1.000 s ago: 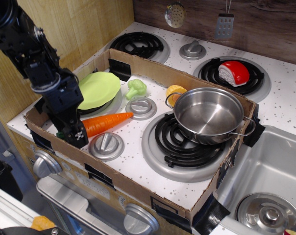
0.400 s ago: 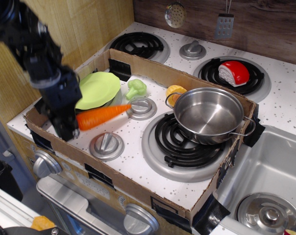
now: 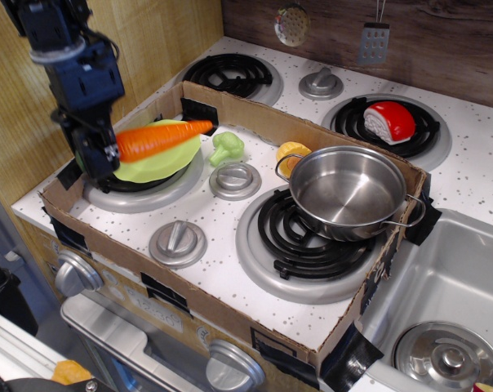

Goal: Put carrot on plate

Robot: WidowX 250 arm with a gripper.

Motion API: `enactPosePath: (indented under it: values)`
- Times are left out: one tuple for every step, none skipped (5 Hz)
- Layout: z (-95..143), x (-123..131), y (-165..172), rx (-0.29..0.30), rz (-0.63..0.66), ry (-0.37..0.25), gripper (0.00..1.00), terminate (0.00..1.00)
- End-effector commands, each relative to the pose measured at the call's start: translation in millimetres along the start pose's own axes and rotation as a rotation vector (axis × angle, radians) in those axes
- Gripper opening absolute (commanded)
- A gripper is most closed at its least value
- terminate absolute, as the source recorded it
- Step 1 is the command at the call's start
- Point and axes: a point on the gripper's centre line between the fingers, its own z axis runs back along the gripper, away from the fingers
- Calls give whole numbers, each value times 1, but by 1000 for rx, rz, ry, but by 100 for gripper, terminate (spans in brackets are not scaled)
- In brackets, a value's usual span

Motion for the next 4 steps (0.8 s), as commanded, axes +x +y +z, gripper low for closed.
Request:
enactPosePath:
  values:
    - [4,17,50,103,-40,-87,0,0]
    - [-5,28,62,100,-83,-103,0,0]
    - [-11,31,57,103,-71,-107,0,0]
    - [-17,35,48,89,-52,-79,0,0]
